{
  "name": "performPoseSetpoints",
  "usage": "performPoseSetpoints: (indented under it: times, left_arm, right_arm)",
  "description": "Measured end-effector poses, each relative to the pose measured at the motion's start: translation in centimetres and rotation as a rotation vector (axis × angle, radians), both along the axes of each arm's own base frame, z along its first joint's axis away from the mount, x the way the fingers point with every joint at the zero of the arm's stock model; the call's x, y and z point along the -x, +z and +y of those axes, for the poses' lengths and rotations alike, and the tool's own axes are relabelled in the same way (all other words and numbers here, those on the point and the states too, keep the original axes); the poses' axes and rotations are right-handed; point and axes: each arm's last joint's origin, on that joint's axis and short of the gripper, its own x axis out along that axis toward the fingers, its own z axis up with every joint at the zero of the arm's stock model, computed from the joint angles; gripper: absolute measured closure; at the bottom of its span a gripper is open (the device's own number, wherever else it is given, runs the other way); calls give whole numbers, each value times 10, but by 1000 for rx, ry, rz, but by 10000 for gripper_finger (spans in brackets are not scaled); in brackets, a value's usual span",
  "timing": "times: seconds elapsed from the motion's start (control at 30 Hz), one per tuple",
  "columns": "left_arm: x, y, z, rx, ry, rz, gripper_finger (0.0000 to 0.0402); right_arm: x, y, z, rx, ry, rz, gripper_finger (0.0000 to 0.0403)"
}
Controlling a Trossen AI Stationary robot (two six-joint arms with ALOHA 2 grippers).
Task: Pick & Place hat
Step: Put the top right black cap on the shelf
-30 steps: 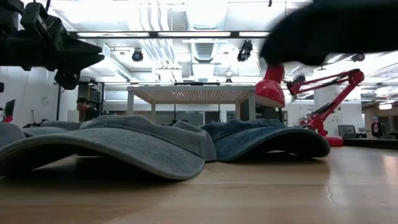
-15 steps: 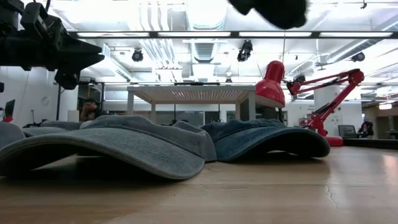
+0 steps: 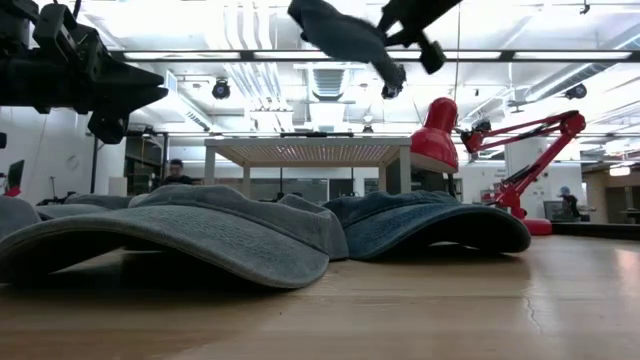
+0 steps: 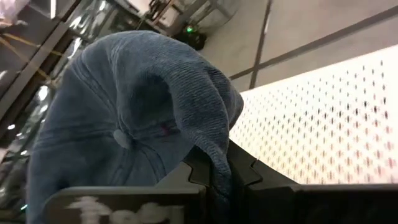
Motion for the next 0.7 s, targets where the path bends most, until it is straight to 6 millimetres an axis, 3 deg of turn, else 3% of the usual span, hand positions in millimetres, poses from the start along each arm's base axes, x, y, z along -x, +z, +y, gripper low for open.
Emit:
performPoseSetpoints:
  times: [0.13, 0.37, 0.7]
  left_arm:
    - [0, 0, 0, 0, 0, 0, 303]
    - [0, 0, 0, 0, 0, 1, 303]
    - [0, 0, 0, 0, 0, 0, 303]
  right_arm:
    - [-12, 1, -21, 1, -57, 79, 390]
    - [-12, -1, -45, -85, -261, 288, 390]
    - [-19, -15, -50, -292, -442, 156, 390]
